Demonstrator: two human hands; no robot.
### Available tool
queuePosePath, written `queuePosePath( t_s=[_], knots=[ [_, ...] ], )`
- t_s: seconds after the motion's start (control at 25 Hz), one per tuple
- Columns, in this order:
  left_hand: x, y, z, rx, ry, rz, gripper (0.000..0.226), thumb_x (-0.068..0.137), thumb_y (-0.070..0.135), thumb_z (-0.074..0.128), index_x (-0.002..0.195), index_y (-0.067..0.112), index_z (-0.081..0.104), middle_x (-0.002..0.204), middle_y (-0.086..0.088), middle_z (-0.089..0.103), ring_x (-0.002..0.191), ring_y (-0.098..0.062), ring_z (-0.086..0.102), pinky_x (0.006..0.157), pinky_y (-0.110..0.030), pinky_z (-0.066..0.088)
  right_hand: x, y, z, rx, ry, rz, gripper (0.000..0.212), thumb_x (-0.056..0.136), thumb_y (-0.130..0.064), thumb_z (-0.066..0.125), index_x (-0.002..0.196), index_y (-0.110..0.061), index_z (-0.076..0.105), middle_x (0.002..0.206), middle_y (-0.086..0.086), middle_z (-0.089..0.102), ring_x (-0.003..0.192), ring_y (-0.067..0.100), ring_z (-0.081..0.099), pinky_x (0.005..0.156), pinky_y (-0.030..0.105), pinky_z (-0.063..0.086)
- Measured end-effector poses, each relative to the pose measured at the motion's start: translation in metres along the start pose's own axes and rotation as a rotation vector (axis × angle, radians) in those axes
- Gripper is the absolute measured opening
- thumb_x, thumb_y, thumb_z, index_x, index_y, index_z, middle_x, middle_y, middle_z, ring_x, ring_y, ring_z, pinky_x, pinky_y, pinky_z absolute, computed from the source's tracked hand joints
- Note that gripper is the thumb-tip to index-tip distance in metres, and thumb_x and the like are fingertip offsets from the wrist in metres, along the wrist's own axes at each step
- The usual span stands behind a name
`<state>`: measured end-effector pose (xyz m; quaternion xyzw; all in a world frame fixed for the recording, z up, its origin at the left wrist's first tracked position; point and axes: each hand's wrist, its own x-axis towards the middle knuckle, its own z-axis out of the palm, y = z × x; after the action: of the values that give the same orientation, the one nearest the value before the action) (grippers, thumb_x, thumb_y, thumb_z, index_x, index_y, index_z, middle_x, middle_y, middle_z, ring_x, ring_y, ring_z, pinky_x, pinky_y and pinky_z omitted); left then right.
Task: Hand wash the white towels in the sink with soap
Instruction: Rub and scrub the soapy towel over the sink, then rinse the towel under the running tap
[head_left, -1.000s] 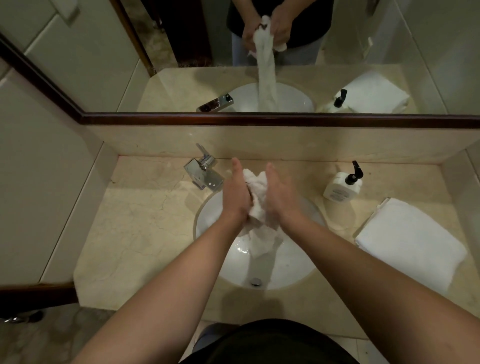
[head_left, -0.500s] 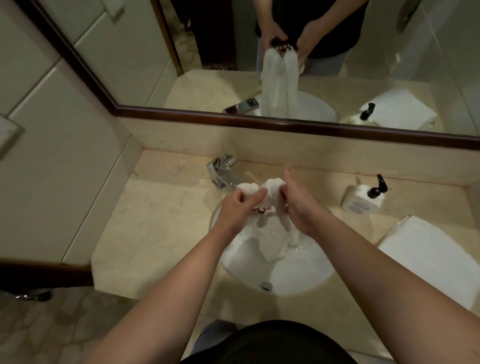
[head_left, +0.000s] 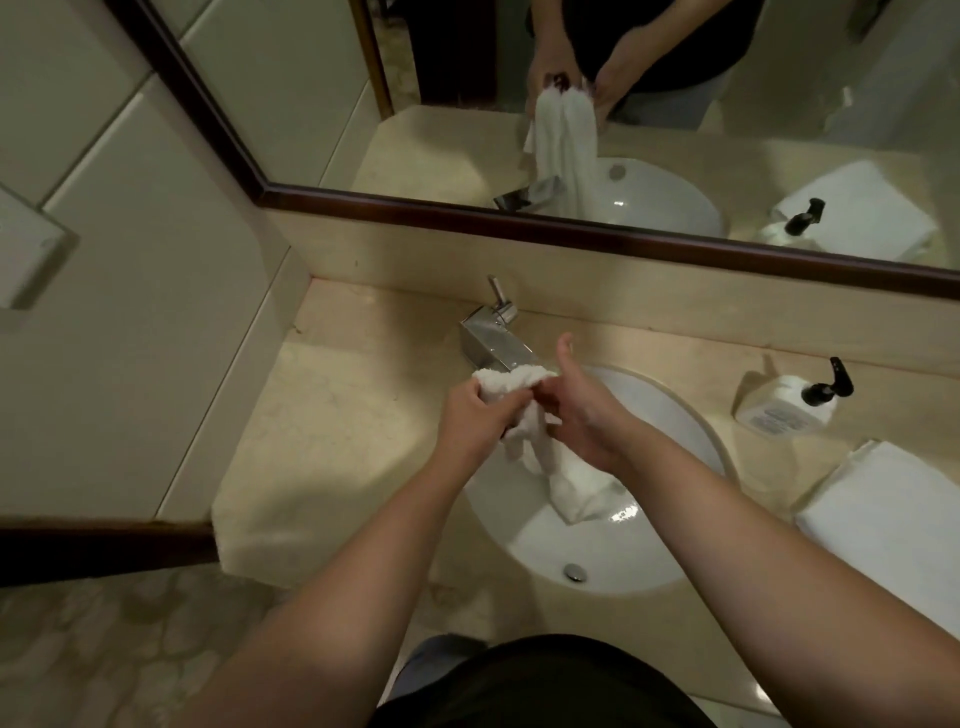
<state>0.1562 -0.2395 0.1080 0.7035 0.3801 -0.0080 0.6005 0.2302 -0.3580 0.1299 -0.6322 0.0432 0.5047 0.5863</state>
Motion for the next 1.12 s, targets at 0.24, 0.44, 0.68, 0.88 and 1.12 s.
queuePosePath(
  t_s=[0.24,0.44,0.68,0.88,1.12],
  knots=[
    [0.03,-0.012,-0.026,-0.127,-0.101,-0.106,0.019,0.083,0.017,0.079,0.09,0.005,0.066,0.075,-0.004,0.066,0.061,-0.01,0.06,0.055,-0.024,0.05,0.057,-0.007,0.009,-0.467,0.531,-0.12,0.051,0.097,-0.043,0.05,0.067,-0.007,0.072,0.069,0.011,0.071,0.064,0.024,0.061,0.073,0.038,0.052],
    [0.062,-0.012,-0.045,-0.24,-0.17,-0.194,0.01,0.085,0.014,0.076,0.084,0.012,0.067,0.073,-0.001,0.067,0.059,-0.008,0.063,0.049,-0.018,0.048,0.115,-0.036,0.015,-0.51,0.679,-0.159,0.047,0.096,-0.036,0.054,0.064,-0.005,0.069,0.06,0.008,0.066,0.061,0.024,0.062,0.057,0.031,0.047],
    [0.095,-0.025,-0.048,-0.125,-0.248,-0.184,0.014,0.079,0.017,0.081,0.077,0.014,0.067,0.07,0.001,0.066,0.061,-0.011,0.061,0.052,-0.02,0.047,0.17,-0.067,0.024,-0.641,0.703,-0.187,0.052,0.09,-0.045,0.066,0.051,-0.016,0.05,0.048,0.0,0.05,0.044,0.012,0.047,0.046,0.032,0.03],
    [0.109,-0.032,-0.046,-0.128,-0.278,-0.168,0.014,0.077,0.015,0.082,0.077,0.018,0.068,0.073,0.002,0.069,0.063,-0.01,0.063,0.056,-0.024,0.049,0.196,-0.07,0.021,-0.66,0.778,-0.201,0.058,0.08,-0.053,0.073,0.046,-0.014,0.047,0.047,0.002,0.047,0.049,0.021,0.047,0.051,0.032,0.029],
    [0.118,-0.028,-0.044,-0.119,-0.305,-0.152,0.016,0.077,0.011,0.082,0.075,0.018,0.067,0.071,0.003,0.068,0.059,-0.007,0.062,0.054,-0.022,0.048,0.207,-0.073,0.006,-0.572,0.806,-0.134,0.047,0.083,-0.053,0.071,0.058,-0.015,0.061,0.073,0.01,0.069,0.075,0.029,0.067,0.071,0.039,0.054]
  ],
)
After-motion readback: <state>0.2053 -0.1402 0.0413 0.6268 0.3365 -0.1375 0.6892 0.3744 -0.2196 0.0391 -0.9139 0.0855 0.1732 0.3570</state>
